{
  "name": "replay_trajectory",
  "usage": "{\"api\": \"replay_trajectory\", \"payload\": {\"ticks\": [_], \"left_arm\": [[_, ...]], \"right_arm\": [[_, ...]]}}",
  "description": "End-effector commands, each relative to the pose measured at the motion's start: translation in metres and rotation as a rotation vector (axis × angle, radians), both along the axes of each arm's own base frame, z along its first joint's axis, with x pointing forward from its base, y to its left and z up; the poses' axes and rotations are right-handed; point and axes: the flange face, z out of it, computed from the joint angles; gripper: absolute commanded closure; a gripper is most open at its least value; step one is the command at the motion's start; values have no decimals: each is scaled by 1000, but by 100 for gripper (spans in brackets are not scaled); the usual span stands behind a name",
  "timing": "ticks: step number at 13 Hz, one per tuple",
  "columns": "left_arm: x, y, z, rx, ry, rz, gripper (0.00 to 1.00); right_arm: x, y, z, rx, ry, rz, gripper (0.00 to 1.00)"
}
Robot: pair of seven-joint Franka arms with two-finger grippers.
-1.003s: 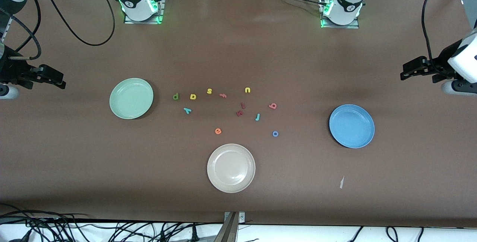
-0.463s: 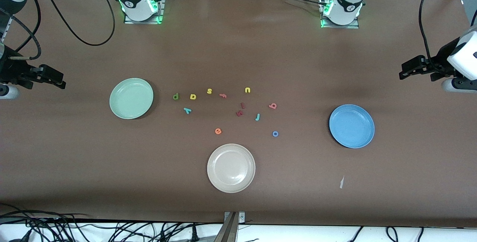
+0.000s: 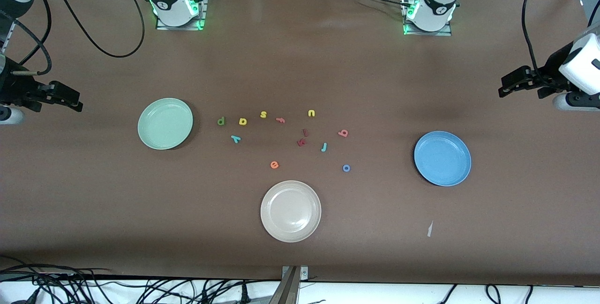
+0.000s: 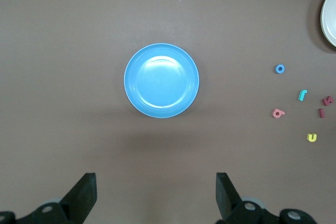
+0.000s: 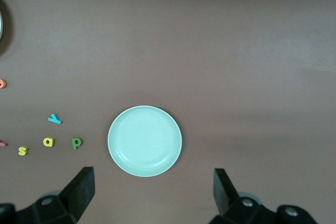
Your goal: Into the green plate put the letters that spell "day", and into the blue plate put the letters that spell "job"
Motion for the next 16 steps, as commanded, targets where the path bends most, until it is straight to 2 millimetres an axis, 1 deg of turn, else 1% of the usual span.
{"api": "replay_trajectory", "payload": {"ticks": [1, 5, 16], "left_arm": [[-7, -2, 0, -4, -10, 12, 0], [-3, -1, -9, -2, 9, -1, 0], [-3, 7, -6, -9, 4, 26, 0]], "right_arm": [[0, -1, 6, 0, -3, -9, 0], [0, -1, 6, 0, -3, -9, 0], [0, -1, 6, 0, -3, -9, 0]]}}
